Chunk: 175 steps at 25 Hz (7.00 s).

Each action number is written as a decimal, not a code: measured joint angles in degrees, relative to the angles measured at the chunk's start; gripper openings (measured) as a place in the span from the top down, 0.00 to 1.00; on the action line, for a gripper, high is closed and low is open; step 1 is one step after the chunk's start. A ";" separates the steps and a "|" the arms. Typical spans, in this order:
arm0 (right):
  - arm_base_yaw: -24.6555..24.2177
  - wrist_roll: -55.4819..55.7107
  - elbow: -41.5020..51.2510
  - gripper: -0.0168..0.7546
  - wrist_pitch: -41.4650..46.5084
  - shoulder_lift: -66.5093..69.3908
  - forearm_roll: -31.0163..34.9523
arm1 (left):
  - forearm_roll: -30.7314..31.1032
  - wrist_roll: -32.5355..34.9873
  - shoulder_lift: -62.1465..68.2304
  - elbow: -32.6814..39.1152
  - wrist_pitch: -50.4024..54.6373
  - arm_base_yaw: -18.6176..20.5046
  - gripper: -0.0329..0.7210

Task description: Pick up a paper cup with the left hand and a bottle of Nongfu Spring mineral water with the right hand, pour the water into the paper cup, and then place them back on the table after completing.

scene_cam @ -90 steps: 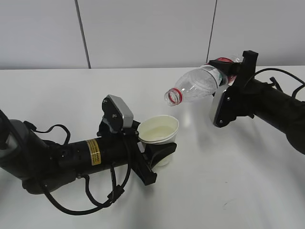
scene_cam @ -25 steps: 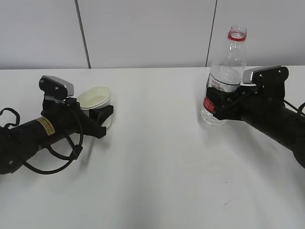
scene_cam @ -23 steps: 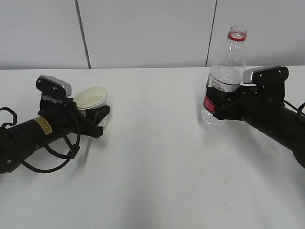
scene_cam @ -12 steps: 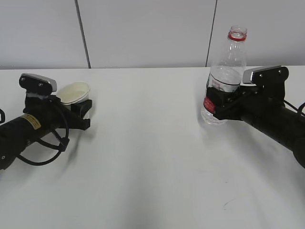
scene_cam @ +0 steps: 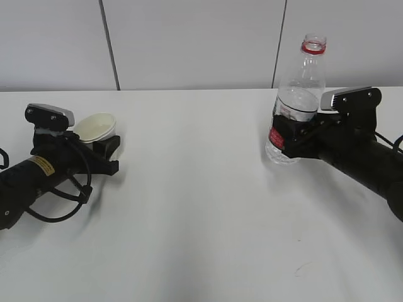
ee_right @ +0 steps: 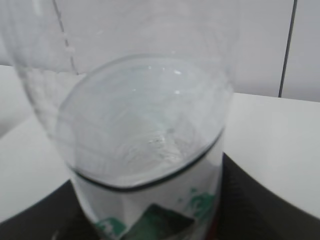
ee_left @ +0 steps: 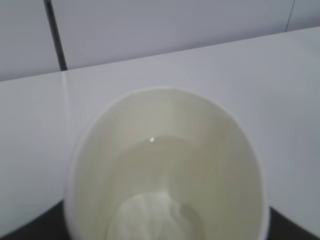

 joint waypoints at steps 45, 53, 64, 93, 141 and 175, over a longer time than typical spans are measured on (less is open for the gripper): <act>0.00 0.12 -0.49 0.43 2.29 2.17 1.36 | -2.18 0.06 -10.86 17.52 -1.89 0.00 0.18; 0.00 0.12 -1.30 0.43 0.32 5.48 1.73 | -2.23 0.06 -10.86 17.63 -1.95 0.05 0.18; 0.00 0.12 1.32 0.40 -2.85 5.58 1.86 | -2.23 0.06 -10.86 17.63 -1.95 0.05 0.18; 0.00 -2.36 9.10 0.21 -4.58 2.00 3.40 | -0.91 0.06 -13.18 18.91 -2.03 0.05 0.18; 0.00 -2.61 23.74 0.17 -4.31 -10.07 5.04 | 0.17 0.06 -17.48 22.78 -1.87 0.05 0.18; 0.00 13.31 16.64 0.21 64.23 -40.62 0.09 | -0.55 -12.23 -48.50 23.39 47.57 0.05 0.25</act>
